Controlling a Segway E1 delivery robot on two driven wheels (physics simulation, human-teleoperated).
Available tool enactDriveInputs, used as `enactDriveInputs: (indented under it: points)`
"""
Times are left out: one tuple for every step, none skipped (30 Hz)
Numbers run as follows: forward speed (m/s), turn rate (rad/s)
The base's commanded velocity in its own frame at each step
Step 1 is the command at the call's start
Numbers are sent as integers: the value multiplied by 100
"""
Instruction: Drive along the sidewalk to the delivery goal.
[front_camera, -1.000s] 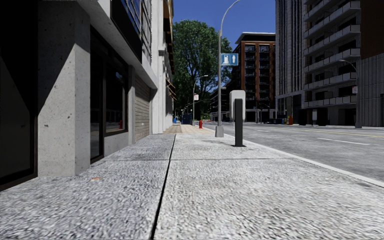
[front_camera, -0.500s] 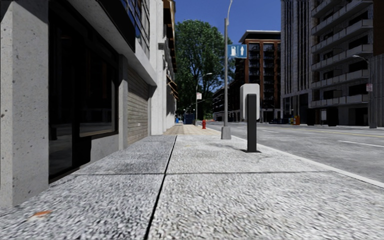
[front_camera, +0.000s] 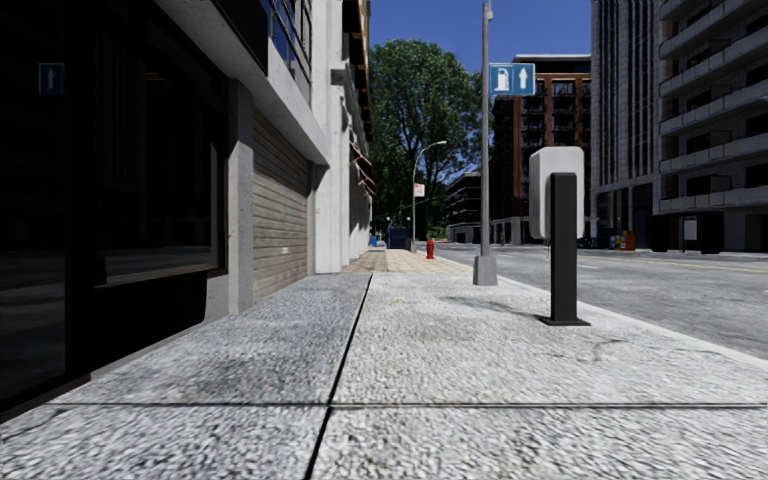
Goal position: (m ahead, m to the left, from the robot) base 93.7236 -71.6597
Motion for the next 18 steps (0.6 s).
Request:
enactDriveInputs:
  points:
    - [200, 0]
    - [200, 0]
    - [200, 0]
    - [200, 0]
    - [200, 0]
    - [200, 0]
    - [200, 0]
    - [200, 0]
    - [200, 0]
    - [200, 0]
    - [200, 0]
    - [200, 0]
    - [200, 0]
    - [200, 0]
    - [200, 0]
    - [200, 0]
    - [200, 0]
    - [200, 0]
